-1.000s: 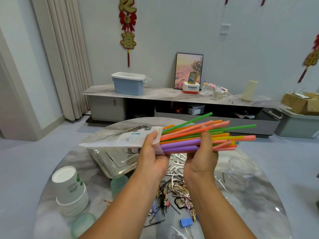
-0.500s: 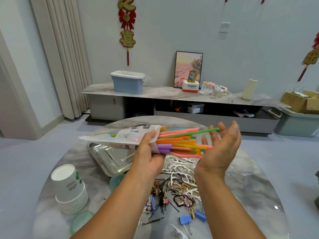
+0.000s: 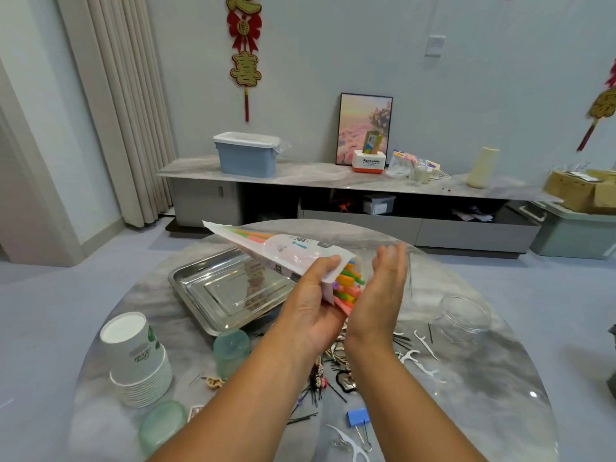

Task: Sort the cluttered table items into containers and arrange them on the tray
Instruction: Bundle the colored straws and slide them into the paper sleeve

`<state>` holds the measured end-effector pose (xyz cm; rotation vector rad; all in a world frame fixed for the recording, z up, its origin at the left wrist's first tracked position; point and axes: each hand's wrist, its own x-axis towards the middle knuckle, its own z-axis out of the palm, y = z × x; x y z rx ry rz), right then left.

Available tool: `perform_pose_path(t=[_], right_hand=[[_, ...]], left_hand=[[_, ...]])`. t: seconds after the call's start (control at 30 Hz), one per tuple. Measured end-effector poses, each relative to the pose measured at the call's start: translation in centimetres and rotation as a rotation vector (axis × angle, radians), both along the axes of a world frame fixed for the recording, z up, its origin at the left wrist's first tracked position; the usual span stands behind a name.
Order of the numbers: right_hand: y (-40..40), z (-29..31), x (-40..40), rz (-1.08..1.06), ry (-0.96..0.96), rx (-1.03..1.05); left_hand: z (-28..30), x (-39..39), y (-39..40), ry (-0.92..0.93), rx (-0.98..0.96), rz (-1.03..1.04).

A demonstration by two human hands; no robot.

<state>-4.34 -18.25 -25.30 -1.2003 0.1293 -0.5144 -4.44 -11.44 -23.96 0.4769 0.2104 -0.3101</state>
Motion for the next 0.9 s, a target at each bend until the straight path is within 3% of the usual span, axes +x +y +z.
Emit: perform_pose_path(t=[0.13,0.2,0.33,0.47,0.7,0.8,0.9], right_hand=[[-0.2,-0.3,0.3,-0.168,0.004,-0.176],[-0.3,-0.5,0.4,-0.191,0.045,-0.219],[-1.2,0.6,0.9,0.133,0.059,-0.125],[-3.1,2.0,1.4,0.449,0.216,-0.137],[-5.7,1.8,0.8,0.703,0.643,-0.139],[-6.4,1.9,0.7,0.686,0.644,-0.082],[-7.4,2.5,0.9,0.593,0.573,-0.033]], left_hand=[[-0.7,-1.0,-1.4,-0.001,0.267,-0.186],[-0.6,-1.2,-1.3,-0.007,0.293,-0.221],[0.2,-0.3,0.8,-0.078,0.18,-0.152],[0.0,0.7,2.9,-0.13,0.225,-0.265],[-1.9,0.7,1.7,-0.174,0.844,-0.254],[-1.9,1.0,2.0,-0.226,1.059,-0.226],[-2.4,2.2,3.4,-0.164,1.32,0.025]])
